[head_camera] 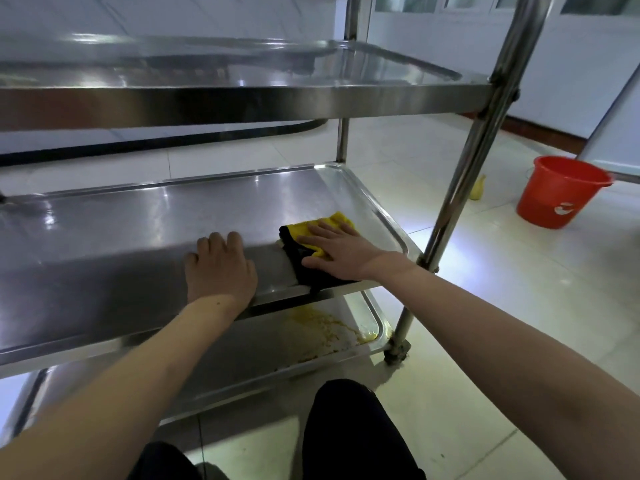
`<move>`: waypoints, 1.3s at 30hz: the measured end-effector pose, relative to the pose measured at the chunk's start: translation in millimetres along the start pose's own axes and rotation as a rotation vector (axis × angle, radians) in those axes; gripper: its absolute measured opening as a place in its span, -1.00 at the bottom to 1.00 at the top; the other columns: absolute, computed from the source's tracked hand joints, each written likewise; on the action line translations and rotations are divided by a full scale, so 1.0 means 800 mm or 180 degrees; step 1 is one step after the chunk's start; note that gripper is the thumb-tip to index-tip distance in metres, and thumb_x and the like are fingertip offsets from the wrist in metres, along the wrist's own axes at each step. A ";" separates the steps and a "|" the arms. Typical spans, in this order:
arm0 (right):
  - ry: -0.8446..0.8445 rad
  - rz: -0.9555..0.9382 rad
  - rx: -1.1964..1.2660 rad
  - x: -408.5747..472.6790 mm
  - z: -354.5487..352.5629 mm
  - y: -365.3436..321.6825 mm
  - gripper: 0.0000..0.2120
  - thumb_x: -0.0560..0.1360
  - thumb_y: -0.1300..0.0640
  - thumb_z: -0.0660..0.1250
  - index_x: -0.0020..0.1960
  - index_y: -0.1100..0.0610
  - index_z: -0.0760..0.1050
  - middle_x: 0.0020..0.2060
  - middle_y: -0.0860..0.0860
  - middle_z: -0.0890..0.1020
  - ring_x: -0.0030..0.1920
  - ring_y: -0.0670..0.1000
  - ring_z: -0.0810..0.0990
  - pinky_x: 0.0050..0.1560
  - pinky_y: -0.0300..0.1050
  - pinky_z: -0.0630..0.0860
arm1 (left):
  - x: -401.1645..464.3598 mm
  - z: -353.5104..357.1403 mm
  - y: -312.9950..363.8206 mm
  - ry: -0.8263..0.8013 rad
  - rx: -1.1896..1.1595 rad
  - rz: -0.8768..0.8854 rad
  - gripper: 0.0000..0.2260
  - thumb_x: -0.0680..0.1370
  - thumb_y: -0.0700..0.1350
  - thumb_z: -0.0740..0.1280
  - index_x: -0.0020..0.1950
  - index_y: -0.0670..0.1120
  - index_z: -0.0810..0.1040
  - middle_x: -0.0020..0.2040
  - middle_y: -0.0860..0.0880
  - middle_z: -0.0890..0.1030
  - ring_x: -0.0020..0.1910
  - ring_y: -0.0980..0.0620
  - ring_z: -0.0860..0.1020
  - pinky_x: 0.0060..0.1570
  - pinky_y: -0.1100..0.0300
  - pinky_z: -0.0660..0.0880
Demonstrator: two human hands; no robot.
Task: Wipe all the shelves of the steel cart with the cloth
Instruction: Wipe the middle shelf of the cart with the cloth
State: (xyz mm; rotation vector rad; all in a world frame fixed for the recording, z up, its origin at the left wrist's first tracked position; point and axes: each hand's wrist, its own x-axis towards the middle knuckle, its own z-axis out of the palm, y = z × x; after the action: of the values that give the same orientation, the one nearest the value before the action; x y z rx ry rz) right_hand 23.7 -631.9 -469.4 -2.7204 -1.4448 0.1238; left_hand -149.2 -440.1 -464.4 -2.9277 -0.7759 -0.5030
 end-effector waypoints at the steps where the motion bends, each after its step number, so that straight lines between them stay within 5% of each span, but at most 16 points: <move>1: 0.0031 0.0092 0.0101 0.001 0.000 -0.004 -0.37 0.65 -0.40 -0.06 0.65 -0.19 0.16 0.68 -0.08 0.08 0.68 -0.05 -0.10 0.64 0.14 -0.25 | 0.002 0.001 0.013 -0.0020 -0.0026 0.0026 -0.76 0.57 -0.03 0.17 0.19 -0.10 0.38 0.14 -0.17 0.48 0.15 -0.19 0.42 0.07 -0.08 0.41; 5: 0.0228 0.0247 0.0291 0.011 0.002 -0.012 -0.54 0.76 -0.12 -0.13 0.59 -0.19 0.29 0.65 -0.07 0.22 0.67 -0.05 0.02 0.62 0.14 -0.19 | 0.016 0.003 0.049 0.0064 -0.0194 0.0134 -0.77 0.57 -0.06 0.20 0.19 -0.11 0.40 0.13 -0.18 0.48 0.15 -0.22 0.42 0.05 -0.08 0.38; 10: 0.0105 0.0318 0.0056 0.008 0.014 -0.019 -0.16 0.46 -0.36 -0.46 0.66 -0.23 0.04 0.69 -0.11 0.05 0.68 -0.02 -0.12 0.61 0.28 -0.24 | 0.014 0.024 0.062 0.0076 -0.0384 -0.0060 -0.84 0.55 -0.07 0.22 0.09 -0.10 0.39 0.07 -0.19 0.47 0.10 -0.23 0.41 -0.04 -0.07 0.36; 15: 0.0125 0.0485 0.0148 0.020 0.018 -0.018 -0.45 0.68 -0.32 -0.22 0.66 -0.32 -0.05 0.69 -0.13 -0.03 0.68 -0.03 -0.17 0.60 0.25 -0.33 | 0.013 0.034 0.058 0.0143 -0.0431 -0.0100 -0.88 0.53 -0.10 0.21 0.03 -0.09 0.36 0.03 -0.19 0.46 0.06 -0.23 0.41 -0.05 -0.07 0.36; 34: 0.0075 0.0937 -0.0023 0.172 -0.013 0.032 -0.46 0.66 -0.29 -0.12 0.63 -0.34 -0.06 0.70 -0.03 -0.04 0.68 0.12 -0.14 0.48 0.57 -0.18 | 0.017 0.045 0.059 0.0247 -0.0207 0.0142 -0.87 0.55 -0.09 0.12 0.06 -0.07 0.35 0.00 -0.12 0.43 -0.02 -0.15 0.40 -0.12 0.00 0.21; 39: 0.0063 0.0945 0.0077 0.156 -0.007 0.027 -0.46 0.67 -0.30 -0.12 0.63 -0.35 -0.07 0.70 -0.04 -0.05 0.68 0.09 -0.13 0.49 0.55 -0.19 | 0.021 0.050 0.057 0.0298 -0.0278 -0.0029 -0.87 0.53 -0.10 0.19 0.06 -0.08 0.36 -0.02 -0.14 0.46 -0.02 -0.17 0.43 -0.11 -0.01 0.32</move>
State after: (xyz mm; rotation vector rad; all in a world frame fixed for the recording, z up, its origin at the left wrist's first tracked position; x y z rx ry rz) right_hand 111.5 -540.6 -471.2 -2.8880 -1.0184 0.1258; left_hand -101.5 -465.8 -496.2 -2.9554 -0.7753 -0.6862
